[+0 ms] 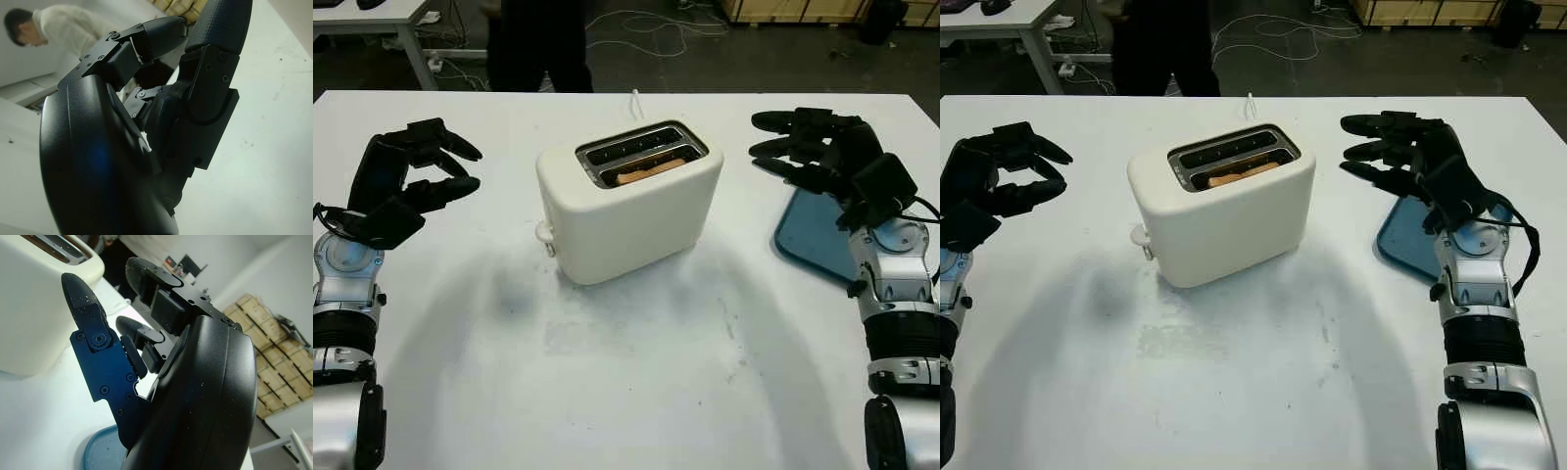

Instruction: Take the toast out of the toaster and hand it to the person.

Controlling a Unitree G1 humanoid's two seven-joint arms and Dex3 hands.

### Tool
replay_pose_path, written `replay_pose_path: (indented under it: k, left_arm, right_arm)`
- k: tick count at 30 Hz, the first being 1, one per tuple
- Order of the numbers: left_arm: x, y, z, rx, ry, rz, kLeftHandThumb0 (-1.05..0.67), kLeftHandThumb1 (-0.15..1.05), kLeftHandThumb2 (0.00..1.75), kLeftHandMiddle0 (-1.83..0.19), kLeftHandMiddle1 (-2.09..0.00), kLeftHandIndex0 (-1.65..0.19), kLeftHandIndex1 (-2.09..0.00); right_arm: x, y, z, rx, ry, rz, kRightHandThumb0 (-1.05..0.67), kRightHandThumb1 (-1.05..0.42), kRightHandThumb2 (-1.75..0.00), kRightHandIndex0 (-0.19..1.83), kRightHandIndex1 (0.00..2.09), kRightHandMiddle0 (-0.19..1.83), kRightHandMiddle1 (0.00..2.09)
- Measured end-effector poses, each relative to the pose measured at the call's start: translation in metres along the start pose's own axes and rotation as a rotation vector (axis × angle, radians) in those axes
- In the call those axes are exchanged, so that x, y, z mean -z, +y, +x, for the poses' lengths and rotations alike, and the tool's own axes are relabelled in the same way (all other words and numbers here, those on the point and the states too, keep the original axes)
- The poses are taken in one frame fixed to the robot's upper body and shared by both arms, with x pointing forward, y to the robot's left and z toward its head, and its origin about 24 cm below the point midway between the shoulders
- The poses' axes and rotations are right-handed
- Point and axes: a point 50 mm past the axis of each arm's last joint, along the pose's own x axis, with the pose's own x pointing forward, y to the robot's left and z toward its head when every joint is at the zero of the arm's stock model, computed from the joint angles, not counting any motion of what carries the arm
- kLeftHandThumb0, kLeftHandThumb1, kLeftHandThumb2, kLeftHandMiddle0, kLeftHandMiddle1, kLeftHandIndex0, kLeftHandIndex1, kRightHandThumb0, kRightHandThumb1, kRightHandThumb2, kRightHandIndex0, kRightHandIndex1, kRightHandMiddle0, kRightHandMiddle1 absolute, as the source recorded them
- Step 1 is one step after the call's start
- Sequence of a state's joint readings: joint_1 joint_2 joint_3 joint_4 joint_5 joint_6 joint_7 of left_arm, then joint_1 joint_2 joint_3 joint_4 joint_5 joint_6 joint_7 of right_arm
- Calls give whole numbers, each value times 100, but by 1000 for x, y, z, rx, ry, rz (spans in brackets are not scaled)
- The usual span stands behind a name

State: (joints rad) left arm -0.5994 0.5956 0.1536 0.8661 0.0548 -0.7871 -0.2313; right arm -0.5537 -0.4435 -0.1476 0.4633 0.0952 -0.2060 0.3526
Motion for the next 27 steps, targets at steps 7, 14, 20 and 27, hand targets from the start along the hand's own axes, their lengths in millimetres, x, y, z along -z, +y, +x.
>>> replay_pose_path:
  k: [7, 14, 20, 27]
  left_arm:
    - [0, 0, 0, -1, 1, 0, -105, 92, 16, -76, -119, -72, -101]
    - [0, 0, 0, -5, 1, 1, -105, 92, 17, -74, -121, -70, -103]
    - [-1, 0, 1, -9, -4, -4, -105, 92, 18, -77, -119, -71, -101]
    - [-1, -1, 1, -22, -7, -13, -105, 92, 20, -78, -119, -72, -101]
  right_arm:
    - [0, 0, 0, -1, -1, 1, -54, -68, 0, 73, 72, 98, 2]
    - [-3, 1, 1, -4, -12, -2, -53, -69, 0, 69, 76, 96, 1]
    - [-13, 0, 2, -7, -41, -11, -52, -69, 0, 65, 81, 95, 0]
    - [-13, 0, 2, -9, -42, -10, -50, -68, 0, 65, 85, 96, 1]
